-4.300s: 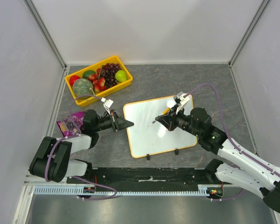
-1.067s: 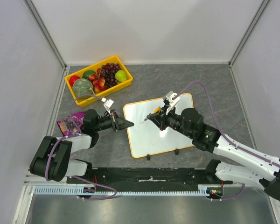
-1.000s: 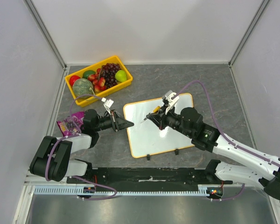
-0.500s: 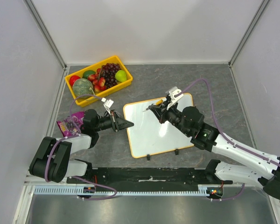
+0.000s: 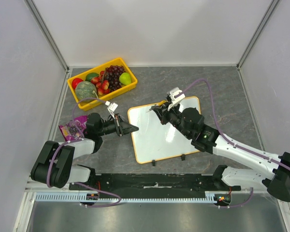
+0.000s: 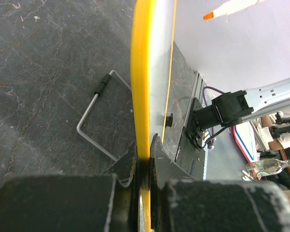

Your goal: Write a sentence on the whiteboard

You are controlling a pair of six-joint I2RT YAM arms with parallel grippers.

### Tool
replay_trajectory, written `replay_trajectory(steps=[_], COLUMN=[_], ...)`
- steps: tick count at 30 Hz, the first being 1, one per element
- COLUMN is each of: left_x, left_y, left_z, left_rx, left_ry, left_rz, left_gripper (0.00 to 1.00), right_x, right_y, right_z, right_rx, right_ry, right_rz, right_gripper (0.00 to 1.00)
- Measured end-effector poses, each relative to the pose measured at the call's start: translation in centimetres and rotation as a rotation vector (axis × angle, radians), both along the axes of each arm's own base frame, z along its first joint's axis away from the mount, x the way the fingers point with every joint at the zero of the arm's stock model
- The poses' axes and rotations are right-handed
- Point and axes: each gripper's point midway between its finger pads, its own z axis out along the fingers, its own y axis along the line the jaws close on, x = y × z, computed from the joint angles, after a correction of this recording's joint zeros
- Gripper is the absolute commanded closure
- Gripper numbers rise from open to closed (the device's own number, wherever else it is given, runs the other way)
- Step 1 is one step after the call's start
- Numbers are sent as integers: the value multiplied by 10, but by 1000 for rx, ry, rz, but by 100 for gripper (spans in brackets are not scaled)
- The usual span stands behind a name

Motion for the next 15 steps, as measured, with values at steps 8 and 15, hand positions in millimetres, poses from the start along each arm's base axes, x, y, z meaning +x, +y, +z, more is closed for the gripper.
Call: replay_trajectory(steps=[8,15], left_x=[0,0], left_y=[0,0], left_z=[0,0], left_rx=[0,0], left_ry=[1,1], left_rz=[-2,-3], left_gripper=[98,98], right_x=[9,32], right_y=[-4,-17], right_z=[8,8], right_rx=[26,81], right_ry=[-27,0], right_rz=[-42,-32], right_gripper=[100,100])
